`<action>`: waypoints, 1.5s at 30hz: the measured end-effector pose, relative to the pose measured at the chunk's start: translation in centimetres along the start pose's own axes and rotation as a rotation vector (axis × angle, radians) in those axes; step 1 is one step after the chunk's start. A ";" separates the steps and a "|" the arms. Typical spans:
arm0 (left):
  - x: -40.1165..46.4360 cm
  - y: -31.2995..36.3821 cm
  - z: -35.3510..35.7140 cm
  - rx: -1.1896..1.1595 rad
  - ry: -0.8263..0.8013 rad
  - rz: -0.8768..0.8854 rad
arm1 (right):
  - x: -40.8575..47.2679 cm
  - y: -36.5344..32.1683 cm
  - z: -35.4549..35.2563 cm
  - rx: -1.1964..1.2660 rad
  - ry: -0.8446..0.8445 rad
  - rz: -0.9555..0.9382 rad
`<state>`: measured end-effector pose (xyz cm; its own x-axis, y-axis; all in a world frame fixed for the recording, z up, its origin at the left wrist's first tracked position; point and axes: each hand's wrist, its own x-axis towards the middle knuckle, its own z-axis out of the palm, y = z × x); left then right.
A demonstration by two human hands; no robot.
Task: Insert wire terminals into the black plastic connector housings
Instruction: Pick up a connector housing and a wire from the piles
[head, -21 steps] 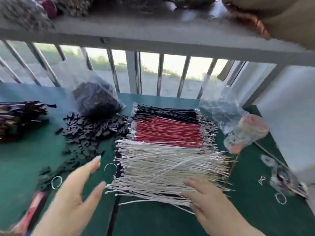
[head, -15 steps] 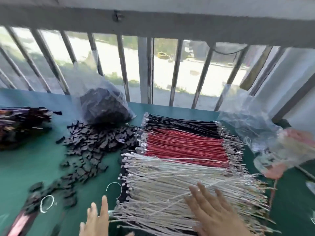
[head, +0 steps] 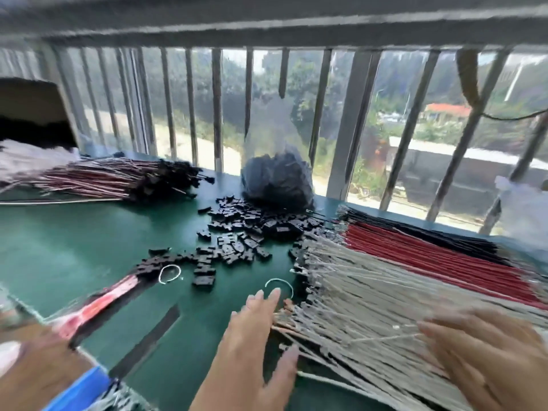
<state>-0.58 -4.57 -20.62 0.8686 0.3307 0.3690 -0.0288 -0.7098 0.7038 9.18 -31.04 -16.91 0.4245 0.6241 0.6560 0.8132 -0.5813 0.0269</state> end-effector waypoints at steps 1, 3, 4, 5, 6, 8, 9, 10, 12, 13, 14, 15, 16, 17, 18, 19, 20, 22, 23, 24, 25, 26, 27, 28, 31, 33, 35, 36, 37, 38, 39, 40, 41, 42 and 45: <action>-1.3 0.4 -0.6 -0.091 0.136 0.036 | 0.3 -0.5 -0.5 0.021 0.018 0.005; -2.4 -0.4 -2.2 -0.139 0.369 0.064 | 0.4 -1.8 -1.1 0.000 -0.079 -0.015; -1.8 -0.8 -3.3 -0.088 0.463 0.048 | 0.4 -2.5 -1.1 -0.017 -0.171 -0.045; -1.4 -1.4 -4.4 -0.003 0.506 0.031 | 0.3 -3.1 -0.7 -0.036 -0.259 -0.087; -0.7 -2.2 -5.6 0.087 0.497 0.011 | 0.6 -3.8 -0.5 -0.065 -0.316 -0.111; 0.8 -4.4 -7.6 0.326 0.312 -0.118 | 1.2 -5.6 -0.5 -0.134 -0.294 -0.165; 1.4 -5.4 -8.2 0.473 0.175 -0.191 | 1.4 -6.4 -0.3 -0.160 -0.277 -0.180; 2.0 -6.0 -8.5 0.590 0.063 -0.238 | 1.4 -7.1 0.0 -0.175 -0.275 -0.155; 2.9 -6.7 -8.2 0.710 -0.004 -0.241 | 1.6 -7.9 0.7 -0.223 -0.244 -0.141; 3.2 -6.7 -7.9 0.733 0.011 -0.228 | 1.5 -8.0 1.3 -0.258 -0.224 -0.142; 3.3 -6.5 -7.7 0.736 0.035 -0.210 | 1.5 -8.2 1.7 -0.282 -0.213 -0.133; 3.5 -6.5 -7.6 0.717 0.067 -0.182 | 1.4 -8.5 2.0 -0.280 -0.205 -0.121; 3.7 -6.4 -7.5 0.687 0.104 -0.146 | 1.4 -8.5 2.2 -0.272 -0.184 -0.116; 3.8 -6.3 -7.5 0.662 0.106 -0.124 | 1.2 -8.5 2.4 -0.265 -0.161 -0.114; 3.9 -5.9 -7.4 0.651 0.094 -0.104 | 1.1 -8.5 2.4 -0.262 -0.132 -0.110; 3.9 -5.4 -7.3 0.641 0.073 -0.086 | 1.0 -8.6 2.2 -0.252 -0.113 -0.094; 4.1 -4.9 -7.1 0.626 0.054 -0.054 | 0.9 -8.7 2.0 -0.241 -0.106 -0.064; 3.9 -4.3 -6.8 0.518 0.029 -0.033 | 0.7 -8.6 1.7 -0.192 -0.095 0.034; 3.7 -4.4 -6.8 0.424 0.046 -0.035 | 0.6 -8.5 1.5 -0.146 -0.093 0.092; 3.3 -4.4 -6.7 0.321 0.076 -0.042 | 0.5 -8.3 1.2 -0.105 -0.089 0.125; 3.0 -4.3 -6.8 0.220 0.102 -0.056 | 0.5 -8.1 1.0 -0.079 -0.087 0.131; 2.6 -4.2 -6.7 0.138 0.117 -0.068 | 0.5 -7.9 0.8 -0.070 -0.092 0.117; 2.4 -4.0 -6.5 0.067 0.119 -0.073 | 0.6 -7.8 0.5 -0.063 -0.110 0.097; 2.1 -3.8 -6.3 0.002 0.107 -0.076 | 0.8 -7.7 0.2 -0.060 -0.129 0.086; 1.5 -2.4 -5.3 -0.191 0.064 -0.066 | 0.8 -7.6 0.0 -0.039 -0.172 0.120; 1.2 -1.1 -4.7 -0.307 0.021 -0.059 | 0.6 -7.5 0.4 -0.005 -0.159 0.148; 1.0 -0.1 -3.9 -0.361 -0.036 -0.056 | 0.3 -7.4 0.9 0.058 -0.120 0.159; 0.9 0.4 -3.5 -0.376 -0.060 -0.055 | 0.3 -7.3 1.0 0.110 -0.115 0.173; 0.8 0.7 -3.2 -0.396 -0.080 -0.051 | 0.3 -7.4 1.0 0.174 -0.112 0.189; 0.7 1.0 -2.8 -0.416 -0.092 -0.043 | 0.3 -7.4 1.0 0.223 -0.107 0.201; 0.7 1.2 -2.5 -0.427 -0.092 -0.028 | 0.3 -7.5 0.9 0.239 -0.093 0.207; 0.6 1.3 -2.3 -0.433 -0.084 -0.013 | 0.5 -7.7 0.8 0.236 -0.077 0.209; 0.5 1.4 -2.1 -0.444 -0.068 -0.002 | 0.6 -7.8 0.6 0.229 -0.062 0.218; 0.4 1.4 -1.9 -0.481 -0.042 0.002 | 0.7 -7.9 0.4 0.228 -0.050 0.235; -0.2 1.8 -1.7 -0.615 0.014 0.023 | 0.9 -8.0 -0.1 0.244 -0.034 0.288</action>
<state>-1.61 -4.86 -18.38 0.8581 0.3305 0.3930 -0.3310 -0.2290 0.9154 3.04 -25.85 -16.48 0.6595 0.4722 0.5849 0.7275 -0.5968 -0.3384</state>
